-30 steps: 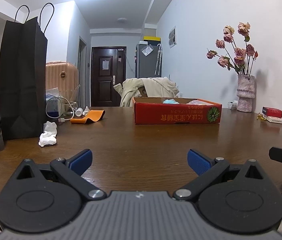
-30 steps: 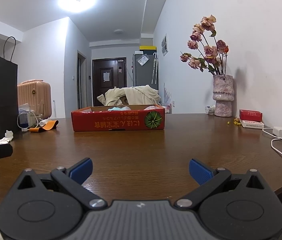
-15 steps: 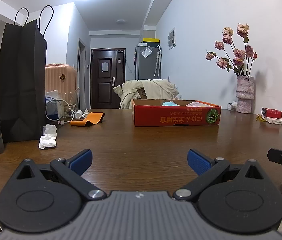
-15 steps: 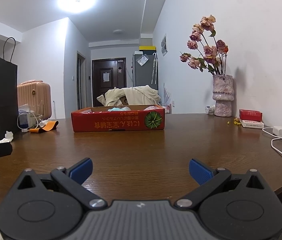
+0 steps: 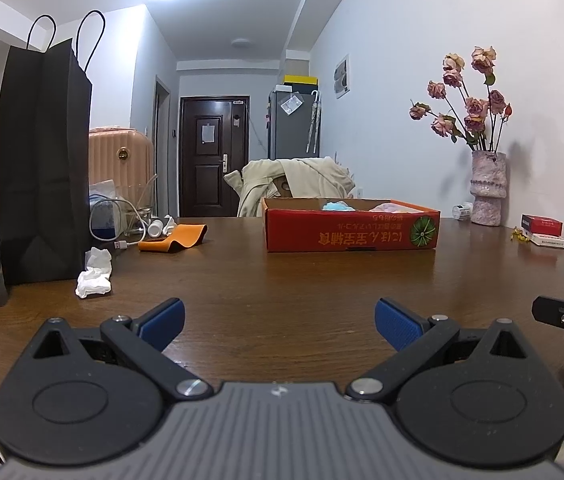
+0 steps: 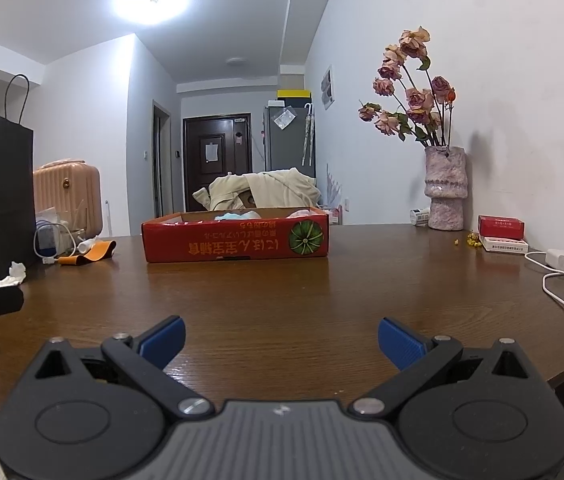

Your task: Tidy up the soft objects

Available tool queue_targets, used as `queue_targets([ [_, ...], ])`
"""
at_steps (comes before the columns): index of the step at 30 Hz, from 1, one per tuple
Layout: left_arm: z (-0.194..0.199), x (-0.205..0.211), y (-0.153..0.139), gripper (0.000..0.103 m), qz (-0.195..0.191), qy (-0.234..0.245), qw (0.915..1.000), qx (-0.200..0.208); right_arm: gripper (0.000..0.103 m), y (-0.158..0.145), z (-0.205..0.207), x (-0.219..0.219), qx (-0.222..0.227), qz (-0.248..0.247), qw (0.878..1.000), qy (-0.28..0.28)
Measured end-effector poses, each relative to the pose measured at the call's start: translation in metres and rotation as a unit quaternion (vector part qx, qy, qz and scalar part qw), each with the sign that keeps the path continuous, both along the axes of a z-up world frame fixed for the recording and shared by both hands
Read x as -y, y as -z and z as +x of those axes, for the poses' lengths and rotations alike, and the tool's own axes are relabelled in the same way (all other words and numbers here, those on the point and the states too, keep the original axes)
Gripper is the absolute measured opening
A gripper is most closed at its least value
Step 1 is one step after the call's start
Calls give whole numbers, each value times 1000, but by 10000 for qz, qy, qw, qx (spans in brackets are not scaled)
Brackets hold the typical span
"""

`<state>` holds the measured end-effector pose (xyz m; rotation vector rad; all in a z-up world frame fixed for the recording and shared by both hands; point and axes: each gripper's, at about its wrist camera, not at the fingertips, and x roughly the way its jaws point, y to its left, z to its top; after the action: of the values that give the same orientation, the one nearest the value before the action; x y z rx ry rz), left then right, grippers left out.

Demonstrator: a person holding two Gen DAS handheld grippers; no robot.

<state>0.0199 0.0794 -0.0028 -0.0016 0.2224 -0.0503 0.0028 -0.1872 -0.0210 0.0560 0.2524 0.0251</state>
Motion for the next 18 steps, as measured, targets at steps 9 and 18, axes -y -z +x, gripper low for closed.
queue_targets([
  [9,-1,1,0,103,12,14,10000,-8,103,0,0,0,-31,18,10000,-5],
  [18,0,1,1,103,22,28,10000,1,103,-1,1,1,-9,17,10000,-12],
])
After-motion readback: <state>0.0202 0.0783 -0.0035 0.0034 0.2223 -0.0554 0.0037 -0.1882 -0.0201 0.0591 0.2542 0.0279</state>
